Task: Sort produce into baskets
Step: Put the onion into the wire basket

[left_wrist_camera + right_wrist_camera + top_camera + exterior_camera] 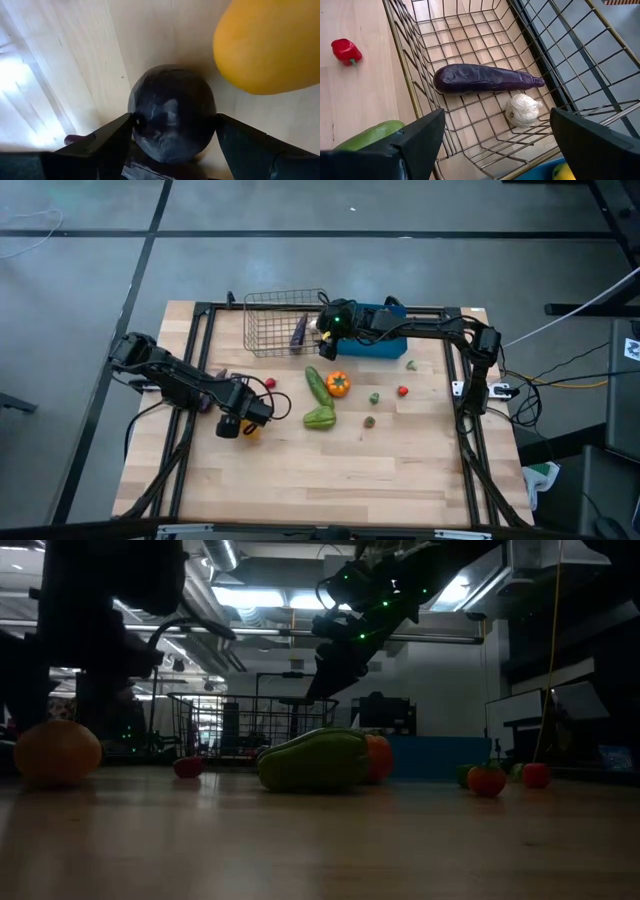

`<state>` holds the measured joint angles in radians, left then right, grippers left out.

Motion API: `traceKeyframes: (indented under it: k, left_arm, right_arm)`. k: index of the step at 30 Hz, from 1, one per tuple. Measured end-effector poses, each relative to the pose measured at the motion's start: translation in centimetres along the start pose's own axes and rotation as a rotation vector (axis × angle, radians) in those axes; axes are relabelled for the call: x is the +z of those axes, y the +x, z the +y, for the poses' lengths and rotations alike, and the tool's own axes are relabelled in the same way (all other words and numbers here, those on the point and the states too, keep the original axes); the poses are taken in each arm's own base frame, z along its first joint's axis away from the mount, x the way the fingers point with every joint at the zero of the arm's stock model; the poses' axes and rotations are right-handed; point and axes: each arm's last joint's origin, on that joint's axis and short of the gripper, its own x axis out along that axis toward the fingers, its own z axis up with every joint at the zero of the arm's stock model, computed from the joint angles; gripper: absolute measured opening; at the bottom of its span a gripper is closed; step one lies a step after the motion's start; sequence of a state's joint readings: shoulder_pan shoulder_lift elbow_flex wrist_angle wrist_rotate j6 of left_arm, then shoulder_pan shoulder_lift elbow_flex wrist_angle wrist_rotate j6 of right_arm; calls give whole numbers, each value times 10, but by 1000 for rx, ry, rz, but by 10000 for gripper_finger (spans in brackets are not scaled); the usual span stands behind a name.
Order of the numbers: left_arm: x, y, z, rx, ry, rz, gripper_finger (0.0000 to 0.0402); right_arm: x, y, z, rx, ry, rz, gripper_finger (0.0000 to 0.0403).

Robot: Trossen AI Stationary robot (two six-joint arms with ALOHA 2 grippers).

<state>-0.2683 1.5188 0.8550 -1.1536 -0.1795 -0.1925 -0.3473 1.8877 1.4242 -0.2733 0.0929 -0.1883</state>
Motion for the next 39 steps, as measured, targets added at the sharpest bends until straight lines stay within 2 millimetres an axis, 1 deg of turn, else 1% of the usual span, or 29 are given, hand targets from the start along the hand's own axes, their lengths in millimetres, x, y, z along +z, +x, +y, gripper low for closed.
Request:
traceKeyframes:
  k: [10,17,19,22,24,26,34,39]
  left_arm:
    - [-3,14,-1,15,9,-11,280]
    - [-3,15,-1,13,9,-10,279]
    - [-3,15,-2,12,9,-10,269]
    - [-3,15,-2,9,10,-9,244]
    - [-3,15,-2,9,9,-8,230]
    - [-3,15,-2,9,9,-9,224]
    - [-3,15,-2,8,-37,-9,234]
    - [0,9,0,-11,-54,-8,231]
  right_arm:
    - [0,0,0,0,0,0,358]
    - [0,0,0,0,0,0,358]
    - [0,-1,0,-1,0,-2,358]
    - [2,-6,-1,-1,-3,-6,358]
    - [6,-14,-2,-5,-1,-25,358]
    - [10,-25,-4,-9,1,-44,358]
    - [19,-72,-10,-12,3,-57,358]
    - [16,-96,-12,-4,-1,-14,358]
